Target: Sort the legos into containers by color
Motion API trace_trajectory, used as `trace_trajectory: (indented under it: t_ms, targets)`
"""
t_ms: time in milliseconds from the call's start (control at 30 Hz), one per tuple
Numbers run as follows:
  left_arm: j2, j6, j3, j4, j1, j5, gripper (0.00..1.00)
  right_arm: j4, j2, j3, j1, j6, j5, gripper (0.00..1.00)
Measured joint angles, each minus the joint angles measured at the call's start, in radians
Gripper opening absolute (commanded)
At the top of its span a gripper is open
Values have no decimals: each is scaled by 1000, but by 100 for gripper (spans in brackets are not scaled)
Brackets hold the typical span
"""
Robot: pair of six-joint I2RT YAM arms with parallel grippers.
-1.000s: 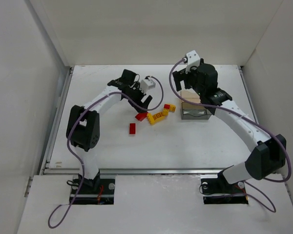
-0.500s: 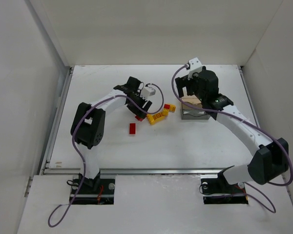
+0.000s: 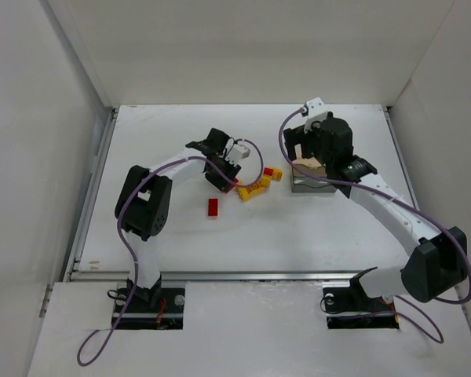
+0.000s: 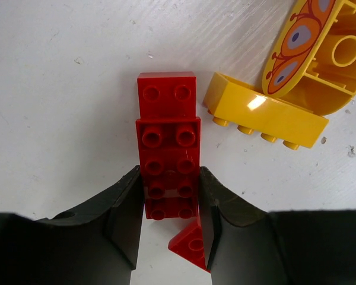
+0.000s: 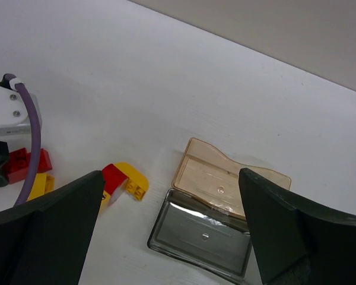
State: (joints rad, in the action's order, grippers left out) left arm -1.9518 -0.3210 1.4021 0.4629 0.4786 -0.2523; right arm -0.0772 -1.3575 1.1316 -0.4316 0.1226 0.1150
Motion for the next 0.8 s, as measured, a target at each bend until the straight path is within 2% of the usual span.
trace_trajectory:
  t_ms: [233,333,567,700,800]
  targets:
    - [4,19,8,17,-14,-4,0,-1,9,-3,5,-13,-56,100]
    - [21,30,54,50,-69,-71,0,-1,17,-3,14,-15,-107,100]
    - [149,34,243,50,-263,-349,0,-8,23,40,35,-34,-224,100]
    - [222,27,312,35,-262,-540,0,-5,0,141,40,-72,-407,100]
    - [240,43,351,18,-240,-677,0,60,-35,207,44,-137,-555,100]
